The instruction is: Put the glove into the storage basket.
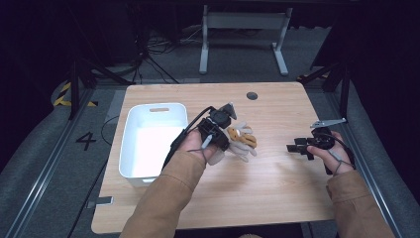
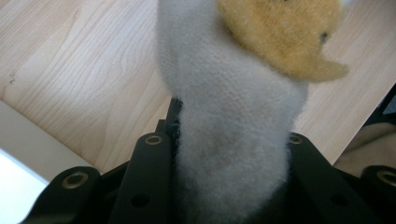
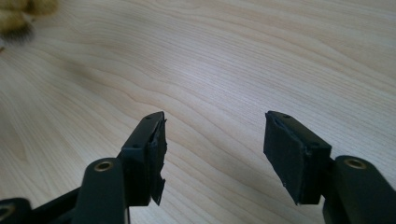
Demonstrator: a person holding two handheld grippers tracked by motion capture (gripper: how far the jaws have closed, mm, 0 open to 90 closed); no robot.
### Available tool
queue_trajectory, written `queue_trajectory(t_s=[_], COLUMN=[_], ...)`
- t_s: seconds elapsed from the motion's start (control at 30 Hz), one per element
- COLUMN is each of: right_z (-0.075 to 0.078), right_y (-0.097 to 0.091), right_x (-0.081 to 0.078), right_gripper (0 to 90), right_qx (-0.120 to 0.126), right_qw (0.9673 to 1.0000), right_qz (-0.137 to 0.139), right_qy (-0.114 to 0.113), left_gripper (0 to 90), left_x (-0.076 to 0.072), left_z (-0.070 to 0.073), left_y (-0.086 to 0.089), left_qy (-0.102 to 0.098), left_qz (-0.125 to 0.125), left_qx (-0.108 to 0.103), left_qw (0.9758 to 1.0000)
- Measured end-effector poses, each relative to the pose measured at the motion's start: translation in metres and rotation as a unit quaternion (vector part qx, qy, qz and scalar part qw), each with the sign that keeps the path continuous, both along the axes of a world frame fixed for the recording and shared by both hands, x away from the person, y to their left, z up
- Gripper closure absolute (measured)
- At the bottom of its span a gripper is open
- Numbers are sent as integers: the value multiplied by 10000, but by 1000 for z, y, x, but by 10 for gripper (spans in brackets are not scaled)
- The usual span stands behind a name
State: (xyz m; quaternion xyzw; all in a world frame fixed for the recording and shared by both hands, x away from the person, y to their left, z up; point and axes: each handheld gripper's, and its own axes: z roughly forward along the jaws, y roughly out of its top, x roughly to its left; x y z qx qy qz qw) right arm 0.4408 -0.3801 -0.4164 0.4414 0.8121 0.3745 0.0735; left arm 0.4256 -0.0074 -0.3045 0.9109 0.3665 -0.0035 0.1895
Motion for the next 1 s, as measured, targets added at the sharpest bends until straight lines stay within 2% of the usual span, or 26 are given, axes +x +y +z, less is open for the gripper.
queue_trajectory(t_s=[0.13, 0.17, 0.2, 0.23, 0.27, 0.37, 0.47, 0.5, 0.57, 0.6, 0.67, 0.8, 0.87, 0.93, 0.97, 1.0], right_z=[-2, -3, -3, -5, -5, -9, -11, -12, -13, -13, -13, -11, -11, -11, -12, -12], right_y=[-4, -5, -5, -7, -7, -5, -2, -1, -1, -1, -1, 0, 1, 3, 3, 3], right_x=[2, 2, 2, 1, 1, 1, 2, 2, 1, 1, 0, -2, -2, -3, -4, -4], right_gripper=[412, 413, 413, 416, 416, 418, 421, 423, 425, 425, 430, 431, 431, 429, 428, 428], right_qx=[-240, -253, -253, -255, -255, -462, -518, -505, -531, -557, -571, -600, -629, -674, -681, -681], right_qw=[9997, 9996, 9996, 9996, 9996, 9989, 9986, 9987, 9986, 9984, 9983, 9982, 9980, 9977, 9976, 9976], right_qz=[-73, -104, -104, -105, -105, -21, 49, 49, 78, 68, 66, 35, 63, 80, 78, 78], right_qy=[2, -5, -5, 30, 30, 32, 14, 7, 29, 29, 27, 1, -2, 15, 10, 10], left_gripper=[699, 699, 699, 699, 699, 699, 699, 699, 699, 699, 699, 699, 699, 699, 699, 699], left_x=[4, 5, 5, 6, 6, 7, 7, 7, 6, 6, 7, 9, 12, 13, 14, 14], left_z=[2, 5, 5, 11, 11, 16, 19, 19, 22, 22, 23, 24, 25, 25, 26, 26], left_y=[2, 5, 5, 10, 10, 14, 19, 19, 24, 24, 29, 35, 40, 41, 44, 44], left_qy=[73, 79, 79, 67, 67, 52, 50, 50, 26, 26, 80, 82, 129, 136, 155, 155], left_qz=[144, 281, 281, 502, 502, 703, 921, 921, 1105, 1105, 1279, 1370, 1542, 1594, 1697, 1697], left_qx=[85, 119, 119, 92, 92, 46, 30, 30, 60, 60, 62, 67, 33, 35, 13, 13], left_qw=[9998, 9995, 9995, 9987, 9987, 9975, 9957, 9957, 9939, 9939, 9917, 9905, 9880, 9871, 9854, 9854])
